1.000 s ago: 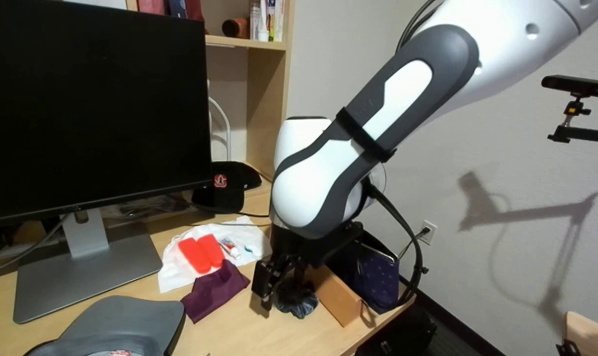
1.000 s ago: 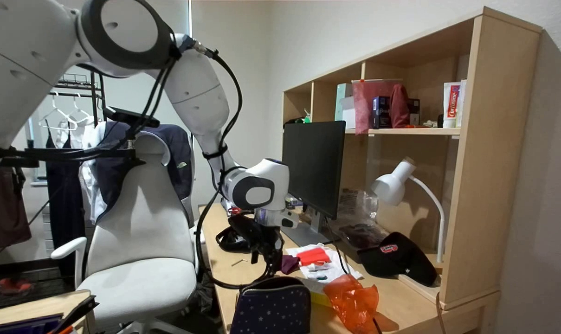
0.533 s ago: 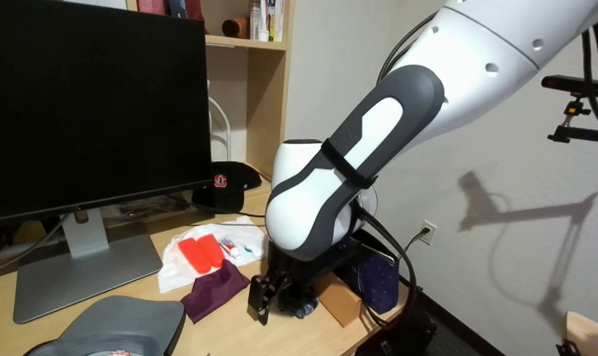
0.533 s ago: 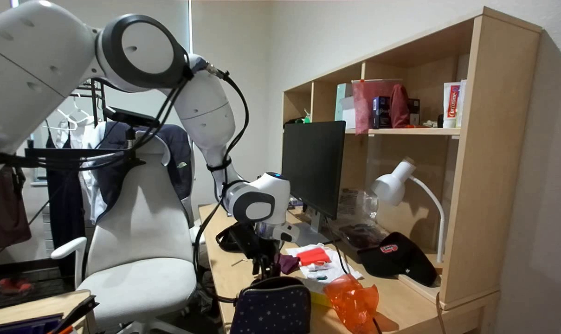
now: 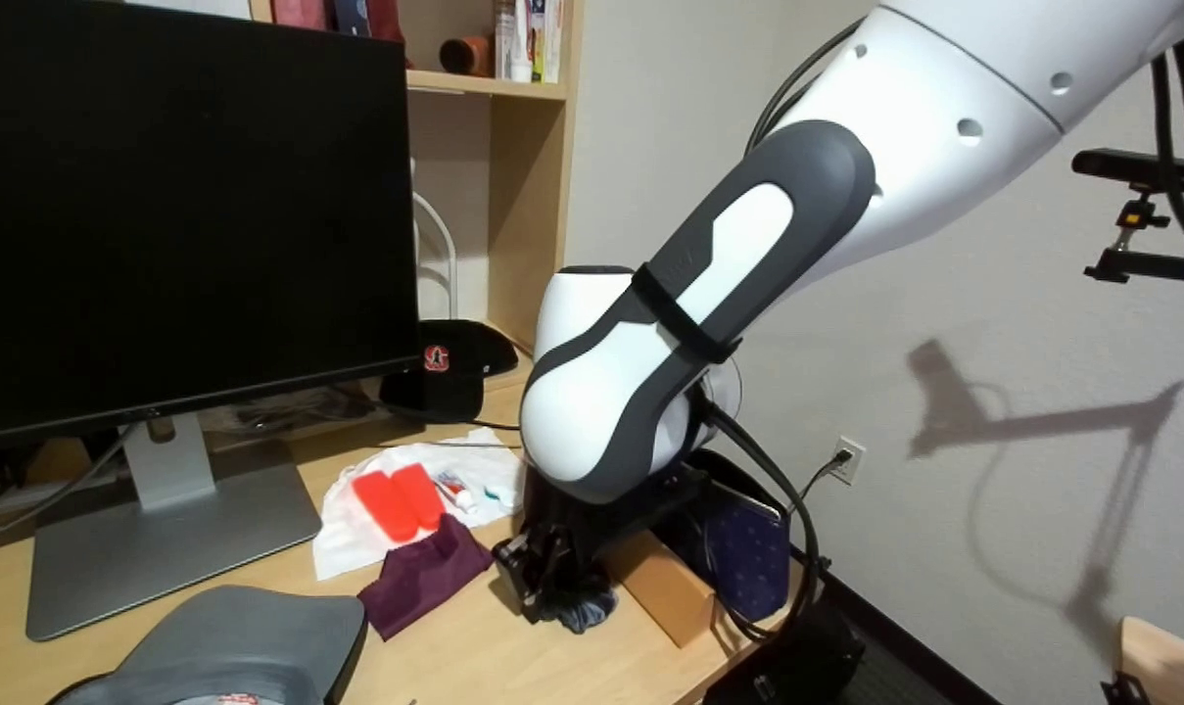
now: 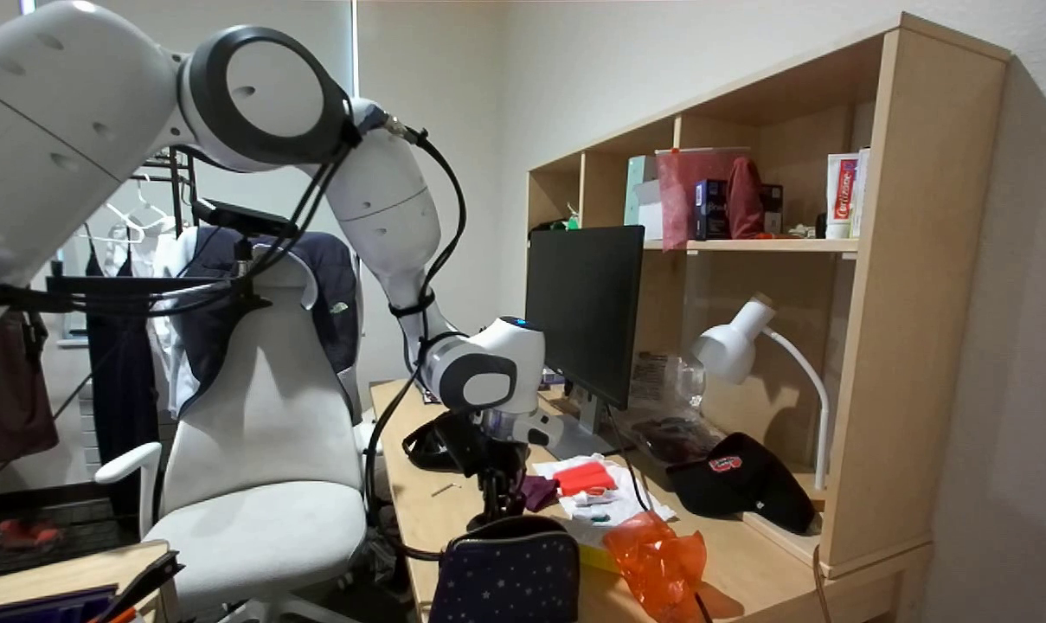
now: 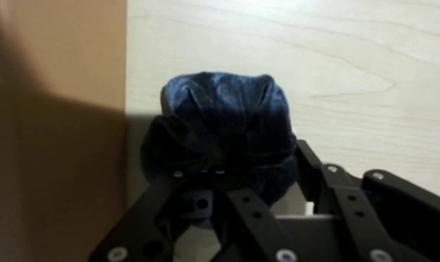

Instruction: Pick up the ribbon and the clothe put them in the parse

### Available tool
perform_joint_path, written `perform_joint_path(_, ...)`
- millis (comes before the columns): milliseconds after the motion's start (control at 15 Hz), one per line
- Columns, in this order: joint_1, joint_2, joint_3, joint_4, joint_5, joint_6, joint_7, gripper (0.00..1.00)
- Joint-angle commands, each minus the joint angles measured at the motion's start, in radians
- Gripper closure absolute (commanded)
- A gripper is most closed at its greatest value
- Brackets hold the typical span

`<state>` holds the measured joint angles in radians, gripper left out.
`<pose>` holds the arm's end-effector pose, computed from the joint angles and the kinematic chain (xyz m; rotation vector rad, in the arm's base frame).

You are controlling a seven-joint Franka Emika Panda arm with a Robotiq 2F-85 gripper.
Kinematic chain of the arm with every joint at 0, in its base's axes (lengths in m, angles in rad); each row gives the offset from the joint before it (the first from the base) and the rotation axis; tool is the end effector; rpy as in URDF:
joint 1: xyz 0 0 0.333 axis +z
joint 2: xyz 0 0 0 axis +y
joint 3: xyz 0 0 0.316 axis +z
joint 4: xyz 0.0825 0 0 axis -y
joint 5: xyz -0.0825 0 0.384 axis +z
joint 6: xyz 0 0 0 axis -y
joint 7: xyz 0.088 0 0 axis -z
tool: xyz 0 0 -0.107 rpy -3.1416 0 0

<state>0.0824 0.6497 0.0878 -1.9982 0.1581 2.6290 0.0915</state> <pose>0.5896 0.0977 0.1281 -3.0131 0.1165 0.0547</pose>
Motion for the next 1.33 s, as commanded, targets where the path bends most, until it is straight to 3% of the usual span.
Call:
perform_joint_path(0,-0.005,-0.024,0.008,-0.015,0.010,0.013,0.009,0.89)
perform_joint_path(267,-0.021,-0.092,0.022,-0.083,0.034,0.051,0.004,0.95)
perform_joint_path(533,-0.028,-0.188,0.018,-0.177,0.054,0.097,0.012,0.90)
perform_joint_path(1067,-0.057,-0.467,0.008,-0.412,0.117,0.148,0.022,0.91)
perform_joint_path(1267,-0.084,-0.583,0.016,-0.489,0.196,0.139,-0.032,0.92)
